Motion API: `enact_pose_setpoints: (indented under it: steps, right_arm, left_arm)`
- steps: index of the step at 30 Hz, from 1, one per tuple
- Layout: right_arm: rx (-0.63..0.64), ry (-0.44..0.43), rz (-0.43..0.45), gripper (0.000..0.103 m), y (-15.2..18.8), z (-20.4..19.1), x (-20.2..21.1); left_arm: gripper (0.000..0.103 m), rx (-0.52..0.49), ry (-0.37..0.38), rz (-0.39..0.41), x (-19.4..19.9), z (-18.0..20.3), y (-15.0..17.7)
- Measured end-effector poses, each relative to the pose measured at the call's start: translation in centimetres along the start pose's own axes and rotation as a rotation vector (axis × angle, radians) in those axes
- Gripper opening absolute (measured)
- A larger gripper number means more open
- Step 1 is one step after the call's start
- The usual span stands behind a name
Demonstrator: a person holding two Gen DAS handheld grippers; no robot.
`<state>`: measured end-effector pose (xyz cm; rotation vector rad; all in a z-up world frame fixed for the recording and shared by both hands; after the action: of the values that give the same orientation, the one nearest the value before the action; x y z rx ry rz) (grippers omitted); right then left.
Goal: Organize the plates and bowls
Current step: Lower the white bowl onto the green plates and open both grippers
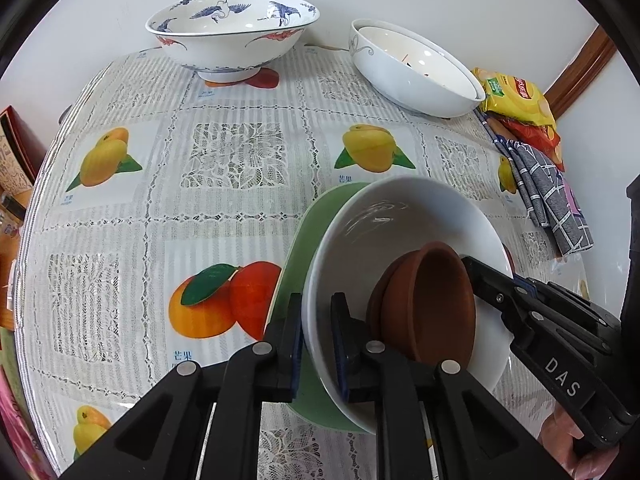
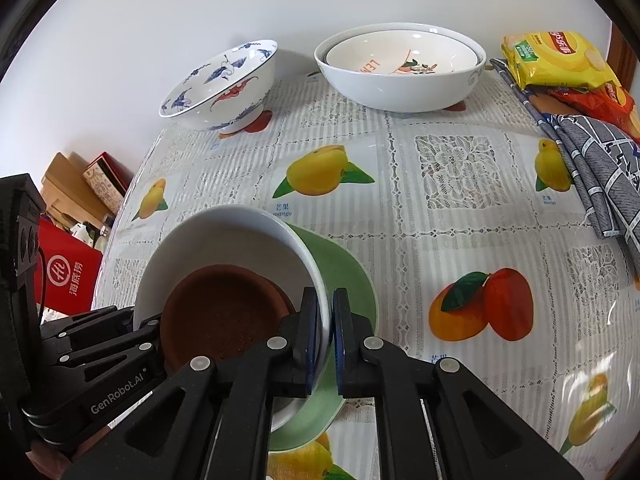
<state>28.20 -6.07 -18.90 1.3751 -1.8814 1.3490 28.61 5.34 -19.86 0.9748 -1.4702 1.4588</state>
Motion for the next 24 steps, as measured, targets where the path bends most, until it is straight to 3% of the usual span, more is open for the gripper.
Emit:
enact_pose_setpoints:
  steps: [14, 22, 24]
  right_arm:
    - [0.003, 0.015, 0.003, 0.012, 0.3, -0.2, 1.4]
    - [0.019, 0.028, 0.028, 0.024, 1.2, -0.9, 3.9]
    - [0.024, 0.037, 0.039, 0.032, 1.7, -1.1, 5.0]
  left_arm:
    - [0.024, -0.016, -0.026, 0.026, 2.0, -0.3, 0.2]
    - [0.031, -0.013, -0.036, 0.061, 4.8, -0.4, 1.2]
    - [0.033, -0.015, -0.041, 0.077, 5.8, -0.3, 1.8]
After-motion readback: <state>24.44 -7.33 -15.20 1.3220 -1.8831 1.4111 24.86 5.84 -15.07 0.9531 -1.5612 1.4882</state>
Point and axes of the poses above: each gripper's, at about its wrist camera, not at the fingertips, and x roughly against the way its jaws point, z to its right, y to its underside, the point moved 8 cm from there along -x, roughly the way its jaws point, and after that the axes turned 12 degrees about -y, right-handed, at the moved point
